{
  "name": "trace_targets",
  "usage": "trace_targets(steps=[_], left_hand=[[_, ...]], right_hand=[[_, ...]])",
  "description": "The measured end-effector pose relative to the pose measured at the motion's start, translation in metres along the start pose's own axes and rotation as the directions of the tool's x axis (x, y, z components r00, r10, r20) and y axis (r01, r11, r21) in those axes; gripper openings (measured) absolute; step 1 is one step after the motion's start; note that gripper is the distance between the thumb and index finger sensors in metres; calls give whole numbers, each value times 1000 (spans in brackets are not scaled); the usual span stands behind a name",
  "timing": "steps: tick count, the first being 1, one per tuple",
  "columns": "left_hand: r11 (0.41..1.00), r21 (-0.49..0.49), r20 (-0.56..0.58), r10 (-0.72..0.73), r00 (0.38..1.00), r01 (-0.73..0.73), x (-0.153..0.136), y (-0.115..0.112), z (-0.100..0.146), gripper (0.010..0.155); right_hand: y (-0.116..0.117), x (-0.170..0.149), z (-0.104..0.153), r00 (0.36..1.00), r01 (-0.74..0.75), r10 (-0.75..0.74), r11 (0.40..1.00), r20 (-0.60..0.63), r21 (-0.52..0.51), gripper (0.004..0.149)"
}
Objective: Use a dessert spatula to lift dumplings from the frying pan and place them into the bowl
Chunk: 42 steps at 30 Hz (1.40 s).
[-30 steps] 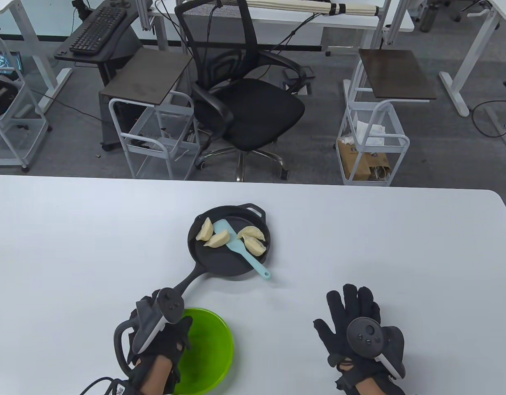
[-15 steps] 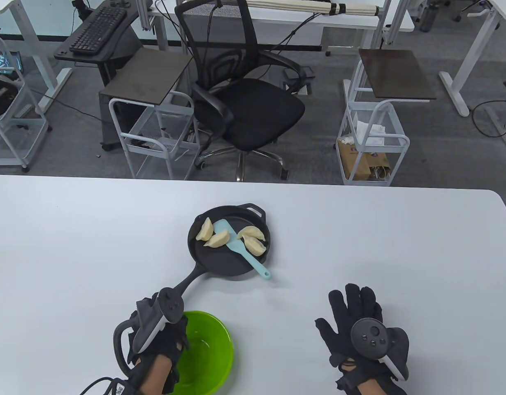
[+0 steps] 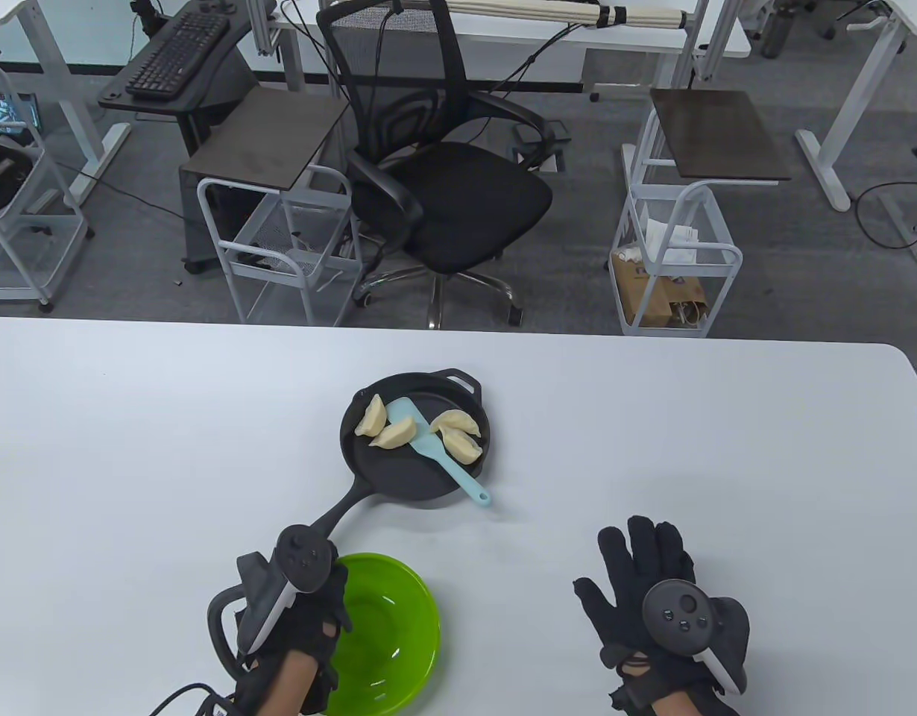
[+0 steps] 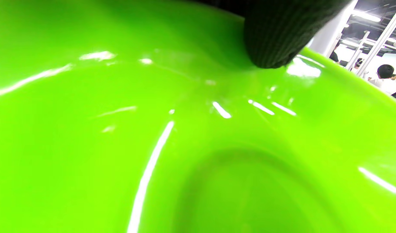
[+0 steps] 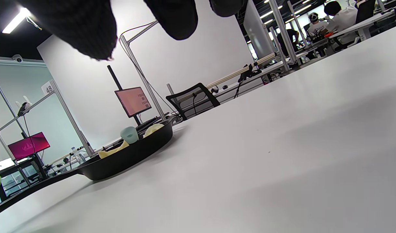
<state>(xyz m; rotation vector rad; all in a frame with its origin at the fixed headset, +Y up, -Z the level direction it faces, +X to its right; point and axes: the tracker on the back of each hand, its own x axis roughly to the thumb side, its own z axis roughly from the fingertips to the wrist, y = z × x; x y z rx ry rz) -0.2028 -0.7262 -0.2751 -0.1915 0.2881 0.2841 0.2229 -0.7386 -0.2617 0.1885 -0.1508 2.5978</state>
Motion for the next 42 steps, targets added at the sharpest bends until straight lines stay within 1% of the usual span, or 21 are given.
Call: trace_targets(steps=[5,10,15,22,26,36,42], left_hand=[[998,-57,-2,26,1000,-26,-3,-1,-3,47],[988,-129,2,90,996,-89,-4,-6,-6,47],[951,-226,8,216,976,-209,-8,-15,-12,48],[931,-261,17,269,963,-256,-6,-20,-13,52],[929,-267,33,276,960,-258,-3,-21,-13,55],[889,-314,33,361,932,-333,1,-26,-10,57],[847,-324,-3,444,896,-421,1,-30,-9,57]], right_hand=[[0,0,1,1000,4,-4,1000,1,6,72],[2,0,1,1000,8,-8,1000,0,20,72],[3,1,0,1000,12,-12,999,-3,37,71],[5,2,-1,1000,27,-26,998,-7,54,72],[6,2,0,999,32,-32,997,-7,66,71],[8,3,-1,999,54,-54,995,-5,87,71],[11,4,-1,997,81,-80,992,-6,100,72]])
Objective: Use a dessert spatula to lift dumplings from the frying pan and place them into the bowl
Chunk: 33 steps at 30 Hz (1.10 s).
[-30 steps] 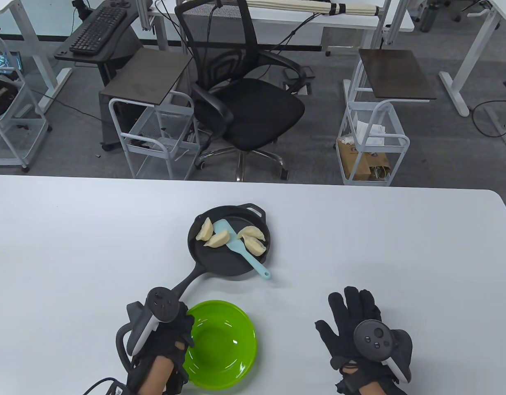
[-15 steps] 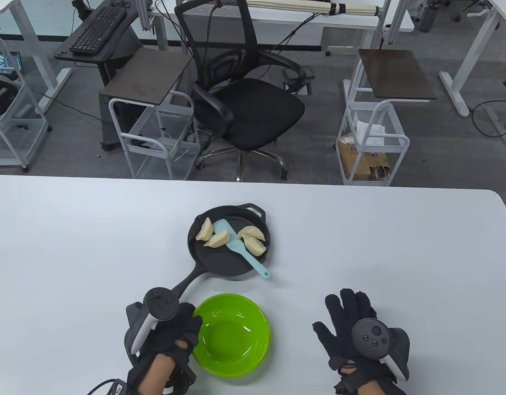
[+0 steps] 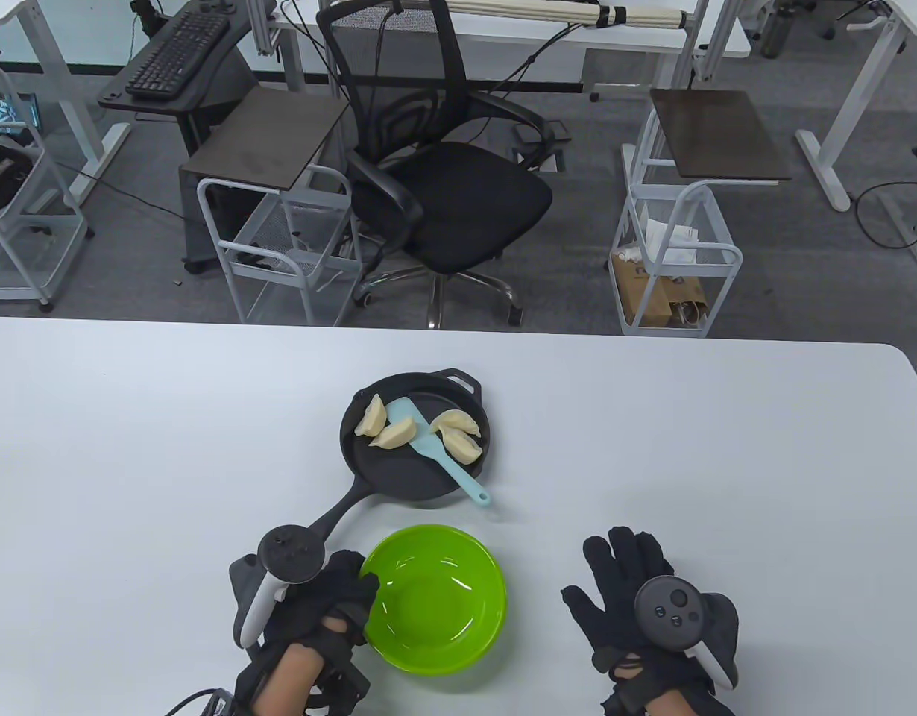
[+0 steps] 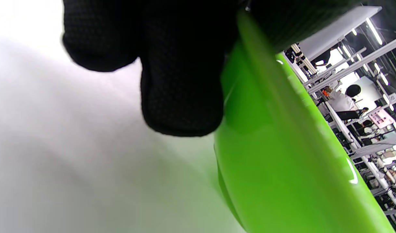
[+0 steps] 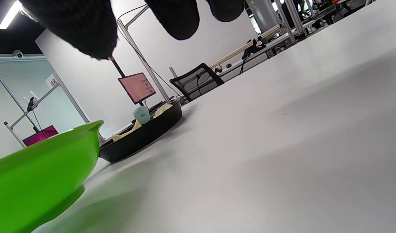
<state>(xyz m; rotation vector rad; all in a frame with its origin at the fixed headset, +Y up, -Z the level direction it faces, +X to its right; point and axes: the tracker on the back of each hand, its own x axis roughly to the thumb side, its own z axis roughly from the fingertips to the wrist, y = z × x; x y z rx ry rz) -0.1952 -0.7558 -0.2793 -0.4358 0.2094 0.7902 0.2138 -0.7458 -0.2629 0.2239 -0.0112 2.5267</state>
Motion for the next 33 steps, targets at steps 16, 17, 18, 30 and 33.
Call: trace_targets(steps=[16,17,18,30,33], left_hand=[[991,-47,26,126,992,-125,3,-13,-1,60],[991,-47,28,127,992,-125,4,-13,-1,60],[991,-47,30,125,992,-123,4,-14,-1,60],[992,-57,67,121,990,-117,11,-25,-1,59],[991,-66,75,119,990,-114,13,-27,-1,59]], right_hand=[[18,2,-1,948,315,-319,941,15,125,73],[19,2,-1,939,341,-345,930,8,134,74],[21,2,-1,931,362,-366,921,4,143,75],[35,4,-3,905,418,-425,880,-18,224,82],[38,5,-3,905,419,-424,876,-30,240,83]])
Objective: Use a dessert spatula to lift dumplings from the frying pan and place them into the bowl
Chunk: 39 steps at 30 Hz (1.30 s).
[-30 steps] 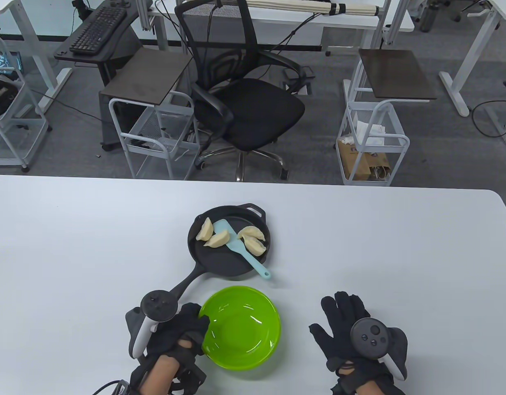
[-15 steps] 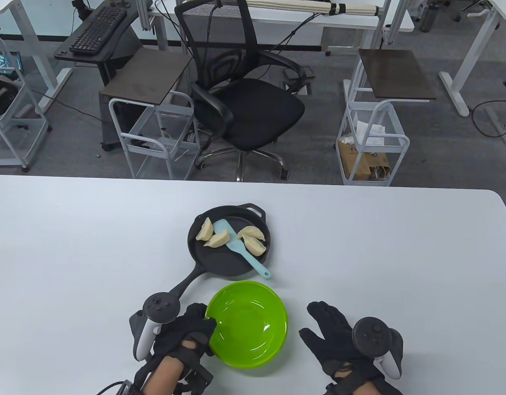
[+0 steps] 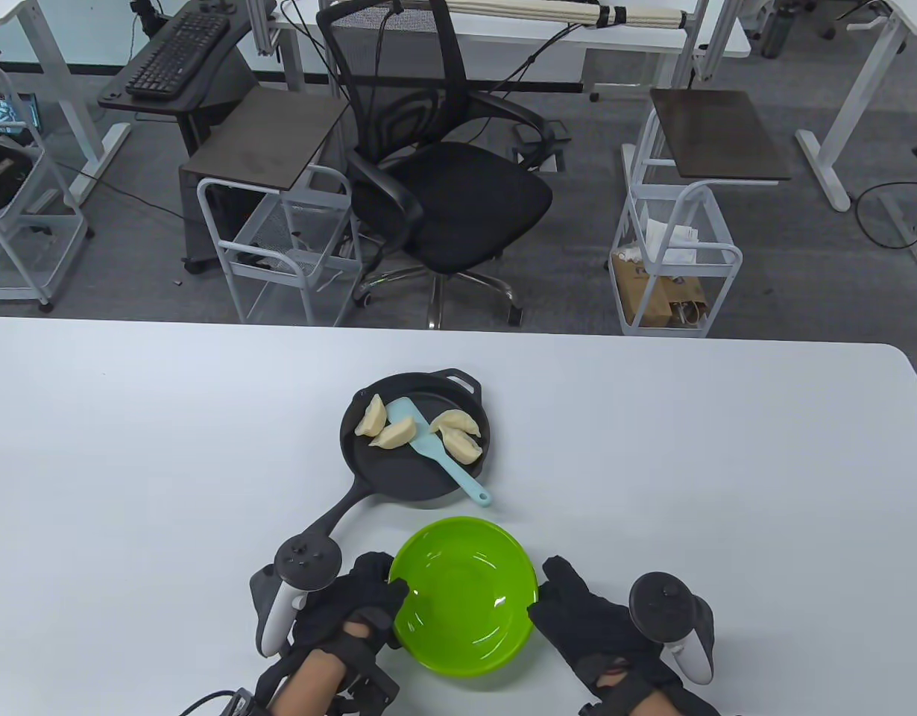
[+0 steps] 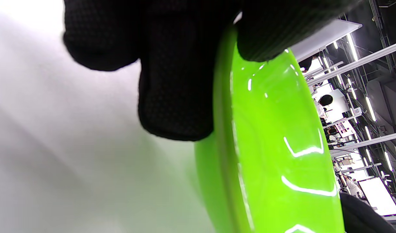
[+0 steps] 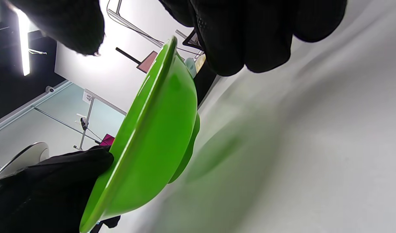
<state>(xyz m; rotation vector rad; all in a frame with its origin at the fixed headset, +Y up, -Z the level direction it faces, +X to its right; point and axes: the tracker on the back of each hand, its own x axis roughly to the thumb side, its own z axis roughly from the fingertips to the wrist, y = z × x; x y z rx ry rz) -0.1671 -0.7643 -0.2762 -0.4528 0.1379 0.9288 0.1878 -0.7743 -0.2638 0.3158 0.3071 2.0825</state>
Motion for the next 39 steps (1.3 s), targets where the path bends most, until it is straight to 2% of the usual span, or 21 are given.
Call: trace_targets(steps=[11,14,22,32,39], left_hand=[[1000,-27,59,5,998,-4,9,-8,4,58],[1000,-23,63,-2,998,3,10,-9,5,58],[1000,-10,83,3,997,-2,8,-7,3,57],[1000,16,153,-9,988,6,11,-7,3,56],[999,34,227,-38,973,31,13,-7,3,62]], right_hand=[[7,-4,-3,998,46,-44,998,-41,54,80],[6,-5,-3,997,49,-47,998,-58,40,76],[7,-9,-3,979,184,-177,981,-97,66,68],[0,-15,-2,959,248,-242,968,-147,24,63],[-7,-18,-2,951,266,-265,964,-162,-14,61]])
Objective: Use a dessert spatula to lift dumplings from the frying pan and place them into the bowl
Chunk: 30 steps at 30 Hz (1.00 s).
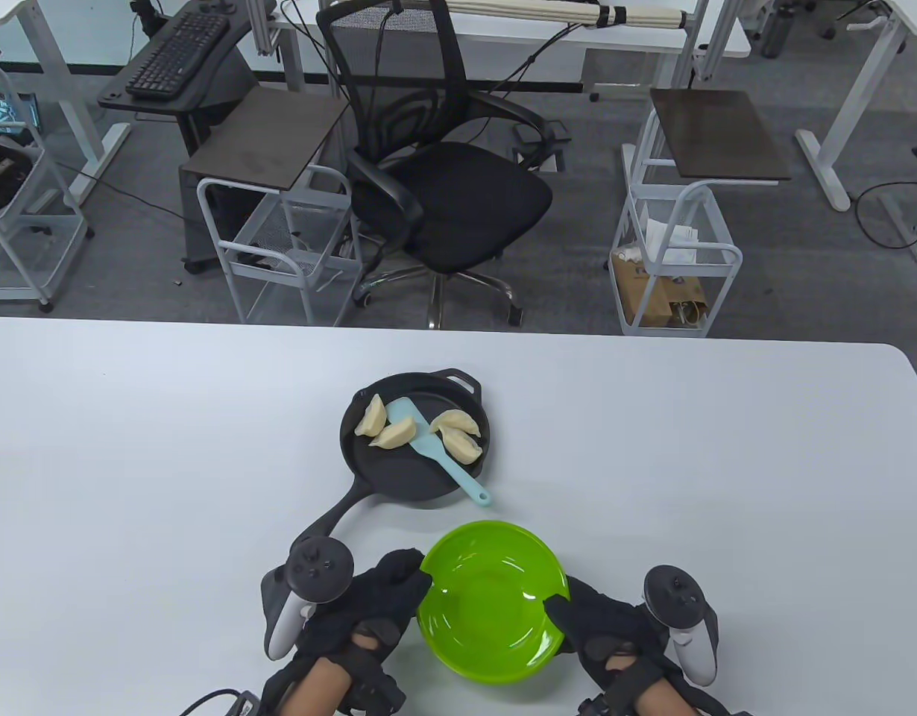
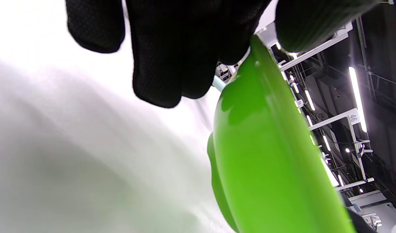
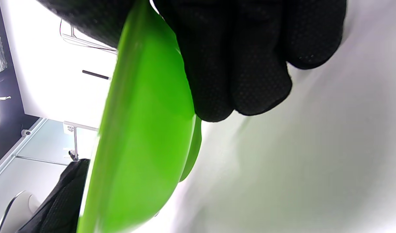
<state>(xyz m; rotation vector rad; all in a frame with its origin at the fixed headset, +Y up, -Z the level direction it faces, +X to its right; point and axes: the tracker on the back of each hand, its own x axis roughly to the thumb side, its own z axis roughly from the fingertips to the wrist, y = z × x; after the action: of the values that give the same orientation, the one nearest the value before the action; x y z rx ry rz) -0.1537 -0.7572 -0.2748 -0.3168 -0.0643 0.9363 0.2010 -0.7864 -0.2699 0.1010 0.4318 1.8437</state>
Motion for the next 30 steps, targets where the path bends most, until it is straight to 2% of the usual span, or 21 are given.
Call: trace_targets(steps=[13,20,30], left_hand=[[989,48,48,-139,989,136,8,-3,7,81],[970,78,31,-231,972,228,10,-4,8,82],[971,79,5,-228,974,227,10,-5,11,80]], right_hand=[[-16,-4,-2,999,9,-12,998,-46,-64,60],[-32,-11,-1,994,12,-27,990,-106,-143,60],[-52,-16,3,983,13,-60,967,-176,-256,60]])
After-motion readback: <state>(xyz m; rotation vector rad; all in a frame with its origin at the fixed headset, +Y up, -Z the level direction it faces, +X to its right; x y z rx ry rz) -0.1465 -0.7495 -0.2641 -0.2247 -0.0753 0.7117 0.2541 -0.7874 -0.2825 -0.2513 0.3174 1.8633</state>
